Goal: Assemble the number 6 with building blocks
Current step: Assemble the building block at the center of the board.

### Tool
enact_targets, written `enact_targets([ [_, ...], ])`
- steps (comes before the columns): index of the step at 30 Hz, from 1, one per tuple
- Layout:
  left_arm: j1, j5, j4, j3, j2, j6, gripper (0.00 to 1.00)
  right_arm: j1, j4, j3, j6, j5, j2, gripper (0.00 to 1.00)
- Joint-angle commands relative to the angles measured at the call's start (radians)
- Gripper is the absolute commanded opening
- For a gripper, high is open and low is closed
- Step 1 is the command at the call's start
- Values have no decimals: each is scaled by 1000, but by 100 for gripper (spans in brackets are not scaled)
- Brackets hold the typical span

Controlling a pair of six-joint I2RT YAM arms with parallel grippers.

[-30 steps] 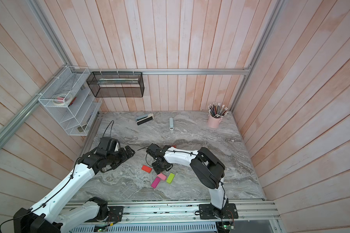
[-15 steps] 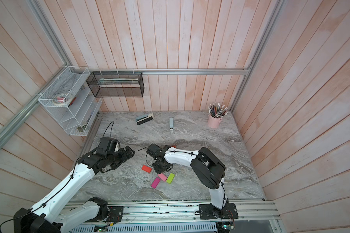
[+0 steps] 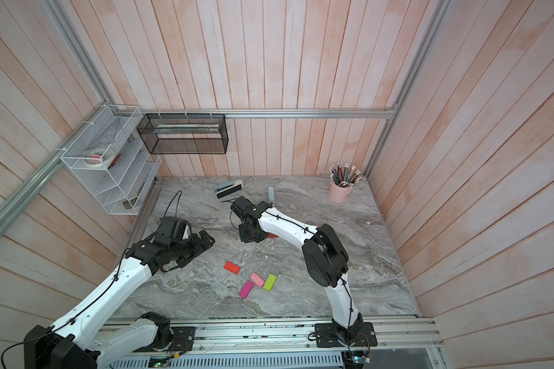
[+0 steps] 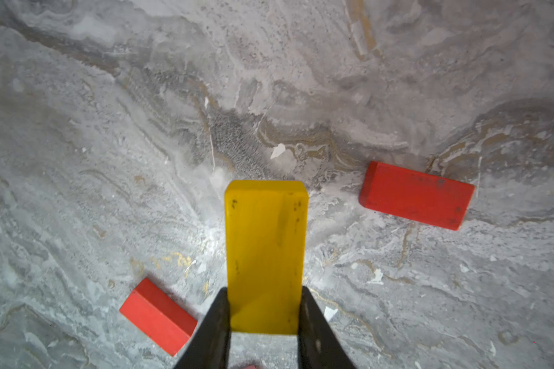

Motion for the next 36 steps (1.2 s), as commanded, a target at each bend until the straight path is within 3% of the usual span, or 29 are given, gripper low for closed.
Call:
enact_targets([
  [1,-1,7,10,31,19,20,100,-6,-71,49,39,-13,43,33],
  [36,-1,36,73,53,121,45,100,-96,-56,-10,97,-108,130,34],
])
